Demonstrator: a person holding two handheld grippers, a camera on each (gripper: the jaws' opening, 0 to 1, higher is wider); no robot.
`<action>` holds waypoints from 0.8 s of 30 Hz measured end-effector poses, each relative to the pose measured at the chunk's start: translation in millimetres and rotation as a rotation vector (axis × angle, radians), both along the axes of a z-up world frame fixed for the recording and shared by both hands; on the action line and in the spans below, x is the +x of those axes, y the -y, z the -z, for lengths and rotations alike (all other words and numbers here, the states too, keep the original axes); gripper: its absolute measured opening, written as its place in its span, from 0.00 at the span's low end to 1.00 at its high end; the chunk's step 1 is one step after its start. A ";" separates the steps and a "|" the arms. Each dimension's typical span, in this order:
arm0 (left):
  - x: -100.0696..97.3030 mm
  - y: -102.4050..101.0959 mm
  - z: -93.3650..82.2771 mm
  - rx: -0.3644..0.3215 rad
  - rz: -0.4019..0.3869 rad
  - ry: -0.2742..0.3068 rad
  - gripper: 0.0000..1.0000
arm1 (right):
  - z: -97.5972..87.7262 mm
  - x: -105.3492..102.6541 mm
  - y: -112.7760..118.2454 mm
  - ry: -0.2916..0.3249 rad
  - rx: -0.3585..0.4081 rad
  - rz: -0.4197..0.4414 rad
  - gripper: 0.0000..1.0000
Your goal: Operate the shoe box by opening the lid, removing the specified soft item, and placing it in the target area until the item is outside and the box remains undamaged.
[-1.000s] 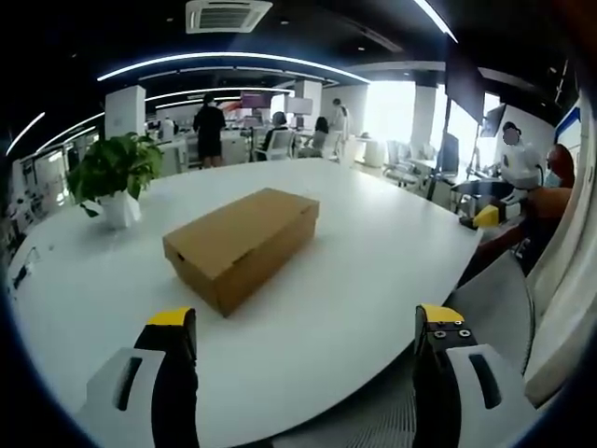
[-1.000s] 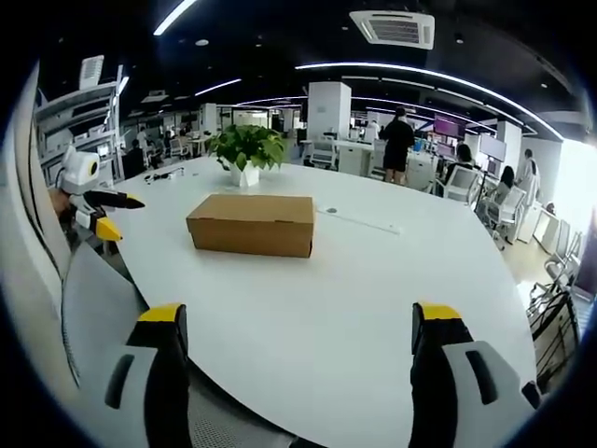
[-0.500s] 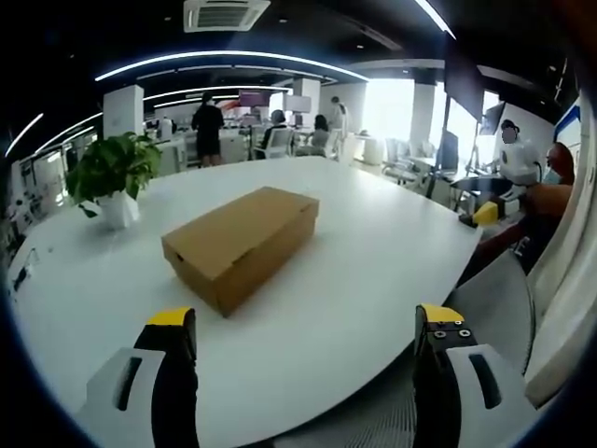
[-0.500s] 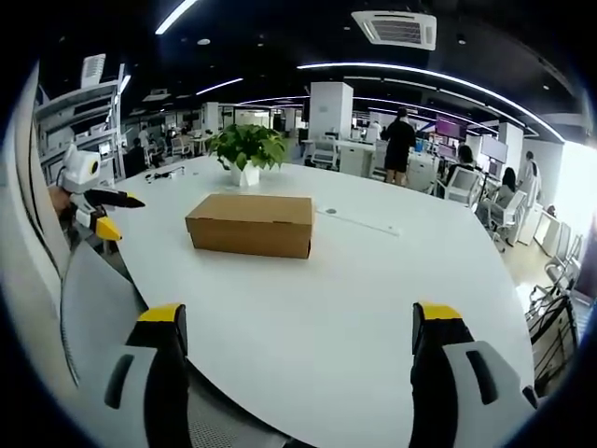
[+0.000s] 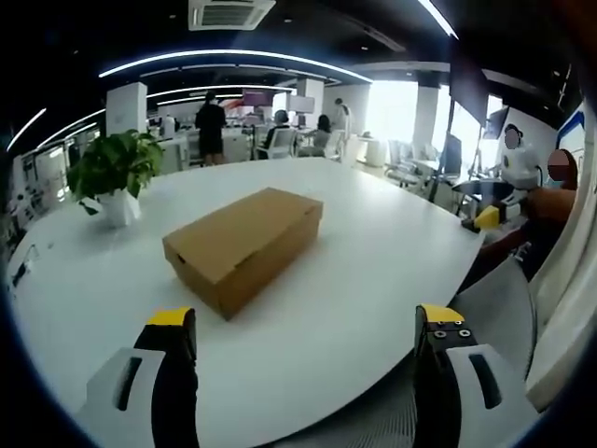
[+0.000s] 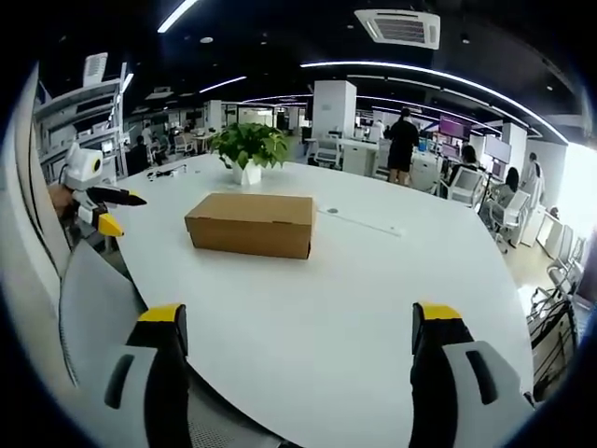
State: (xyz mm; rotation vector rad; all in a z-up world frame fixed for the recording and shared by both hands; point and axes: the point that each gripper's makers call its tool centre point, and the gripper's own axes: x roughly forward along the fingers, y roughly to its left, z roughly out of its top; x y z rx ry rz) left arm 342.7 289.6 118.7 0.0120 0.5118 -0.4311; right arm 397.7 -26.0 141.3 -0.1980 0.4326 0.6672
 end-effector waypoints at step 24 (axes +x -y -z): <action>20.4 -7.5 3.8 -0.009 -0.051 -0.019 1.00 | 1.3 28.3 -22.2 -0.011 -0.003 -0.076 0.94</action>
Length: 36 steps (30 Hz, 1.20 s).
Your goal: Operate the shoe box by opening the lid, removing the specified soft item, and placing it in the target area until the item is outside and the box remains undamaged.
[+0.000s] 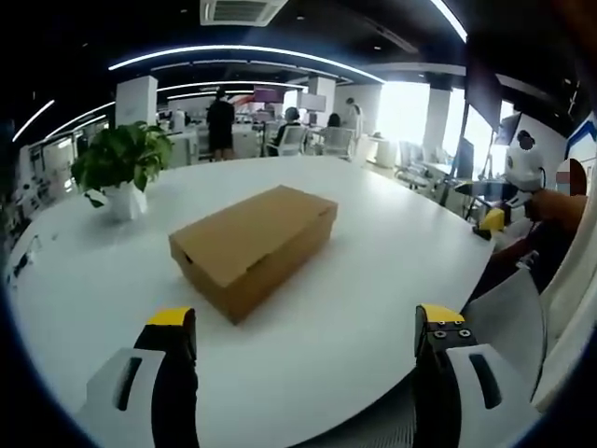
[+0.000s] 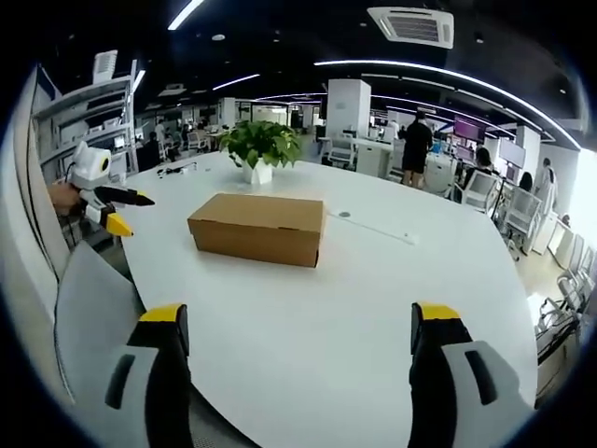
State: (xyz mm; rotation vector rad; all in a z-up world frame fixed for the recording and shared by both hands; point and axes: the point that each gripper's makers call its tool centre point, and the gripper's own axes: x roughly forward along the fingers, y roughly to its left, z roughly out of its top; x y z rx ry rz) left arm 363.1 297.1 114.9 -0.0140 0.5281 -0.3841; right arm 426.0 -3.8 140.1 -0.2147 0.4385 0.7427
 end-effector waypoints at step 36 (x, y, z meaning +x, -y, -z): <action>32.4 -7.6 15.3 -0.001 -0.070 0.012 0.92 | 19.2 55.1 -31.0 0.002 -0.010 -0.090 0.92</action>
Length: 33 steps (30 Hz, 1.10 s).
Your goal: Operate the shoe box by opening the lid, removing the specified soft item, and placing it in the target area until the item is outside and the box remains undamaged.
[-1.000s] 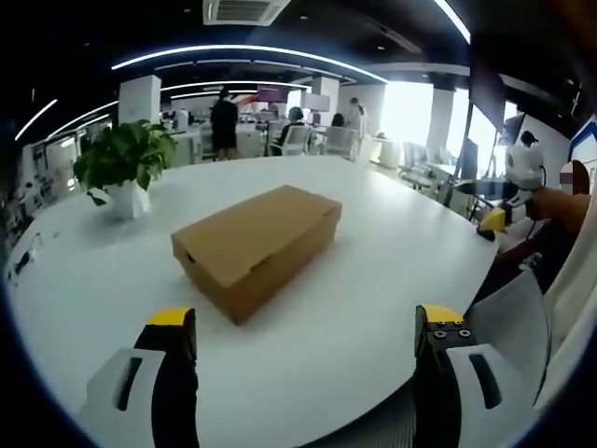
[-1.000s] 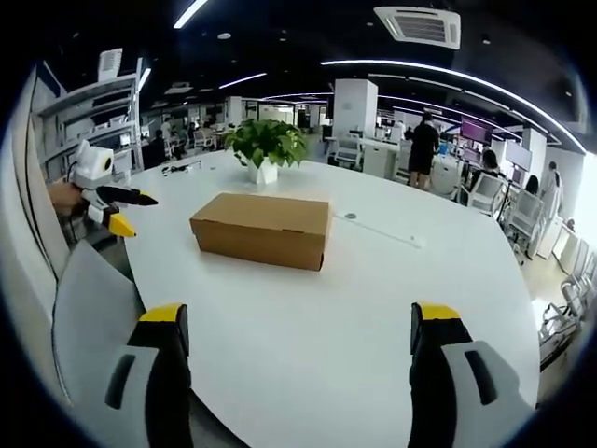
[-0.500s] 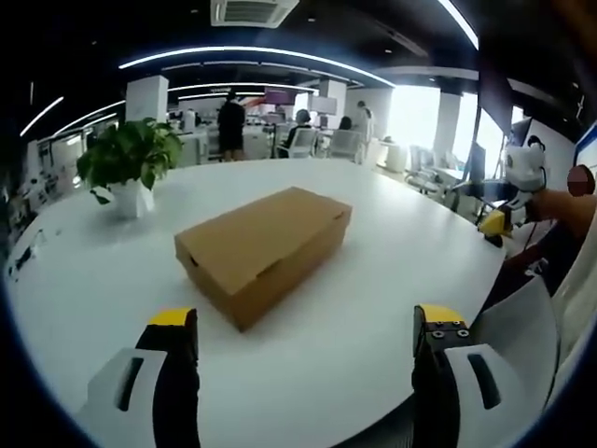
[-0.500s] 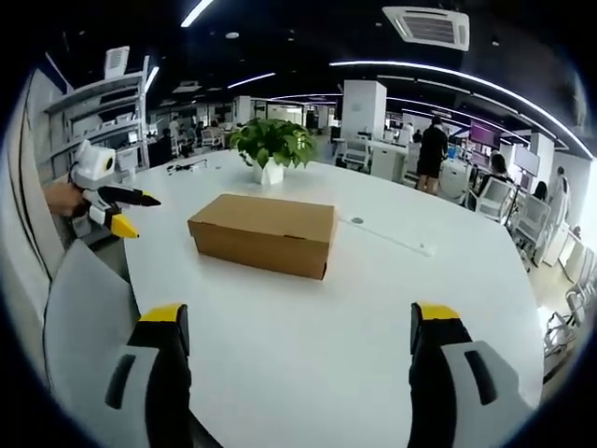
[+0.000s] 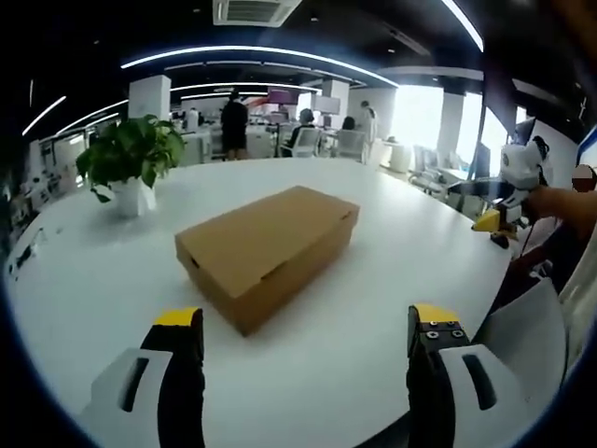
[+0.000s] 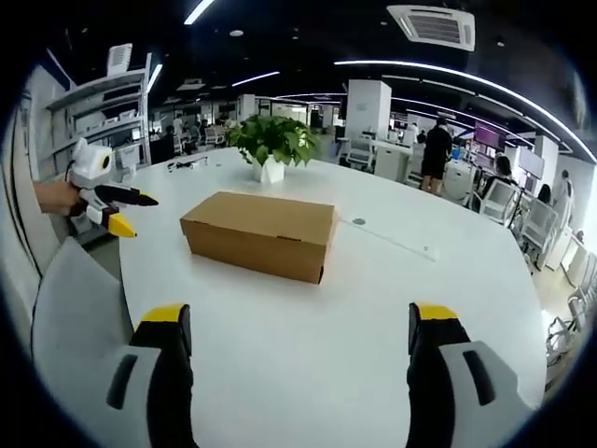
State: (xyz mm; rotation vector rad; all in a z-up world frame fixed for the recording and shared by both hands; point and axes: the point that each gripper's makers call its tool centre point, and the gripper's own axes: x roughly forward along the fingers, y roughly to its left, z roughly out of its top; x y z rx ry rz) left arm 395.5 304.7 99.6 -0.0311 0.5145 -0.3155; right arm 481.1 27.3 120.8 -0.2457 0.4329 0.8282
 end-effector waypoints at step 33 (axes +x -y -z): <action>14.3 -18.3 33.9 0.025 -0.072 -0.038 0.80 | 31.0 29.5 -29.5 -0.012 -0.051 -0.103 0.84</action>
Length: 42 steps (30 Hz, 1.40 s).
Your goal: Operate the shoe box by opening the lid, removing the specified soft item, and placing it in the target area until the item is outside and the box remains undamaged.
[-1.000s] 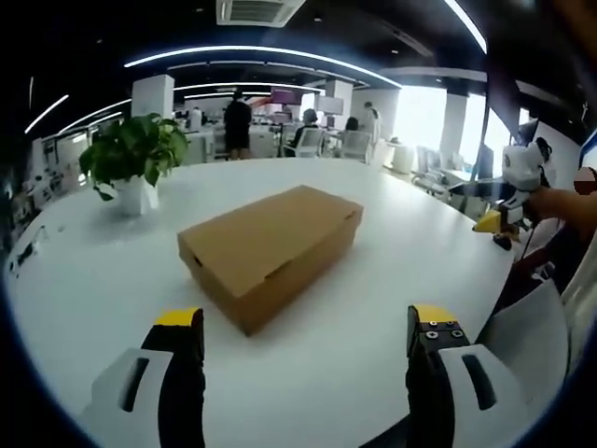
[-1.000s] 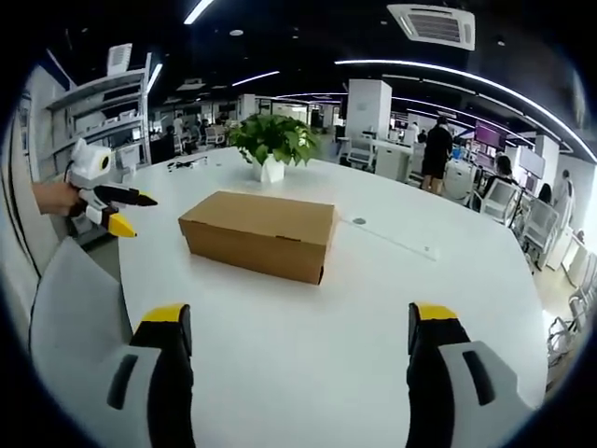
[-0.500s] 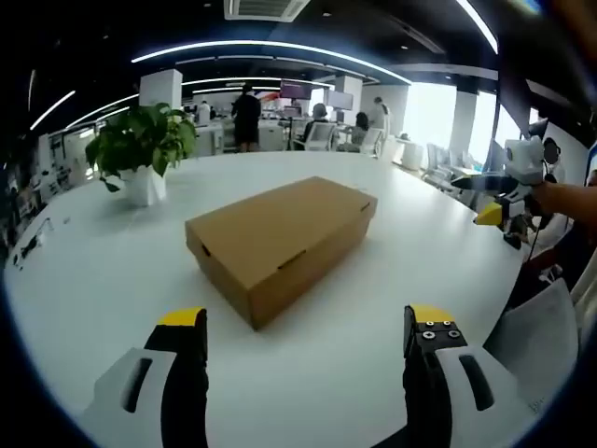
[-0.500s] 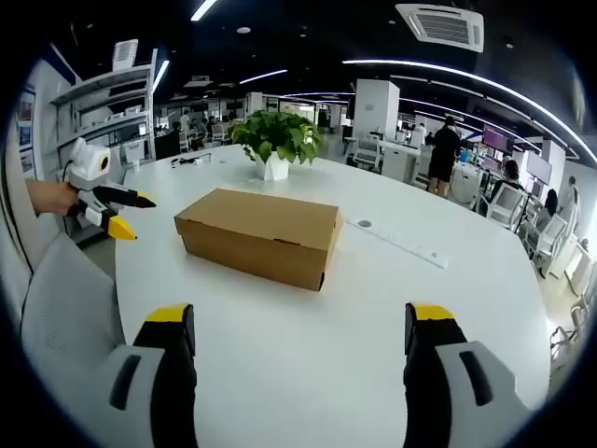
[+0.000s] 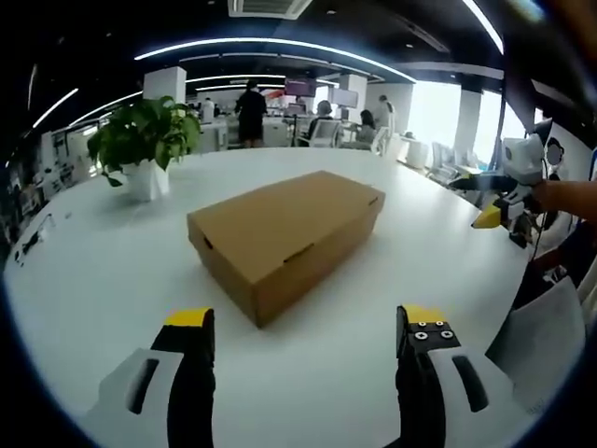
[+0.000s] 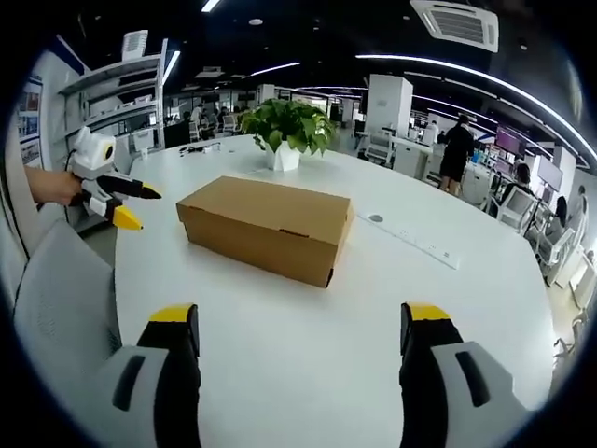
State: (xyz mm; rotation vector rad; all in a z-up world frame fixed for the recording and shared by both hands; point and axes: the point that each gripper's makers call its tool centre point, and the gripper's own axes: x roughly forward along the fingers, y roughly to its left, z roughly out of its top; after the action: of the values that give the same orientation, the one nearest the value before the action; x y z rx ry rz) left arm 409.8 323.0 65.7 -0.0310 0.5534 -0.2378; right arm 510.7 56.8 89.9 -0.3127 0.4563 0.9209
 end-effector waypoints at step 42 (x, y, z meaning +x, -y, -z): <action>35.7 -15.1 18.4 0.081 -0.041 0.007 0.48 | 27.7 48.5 -47.5 0.007 -0.008 -0.081 0.62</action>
State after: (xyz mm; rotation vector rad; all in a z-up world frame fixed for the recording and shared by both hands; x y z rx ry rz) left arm 445.5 338.1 47.3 0.0367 0.5544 -0.1755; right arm 559.1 104.2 62.2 -0.3434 0.4435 0.9965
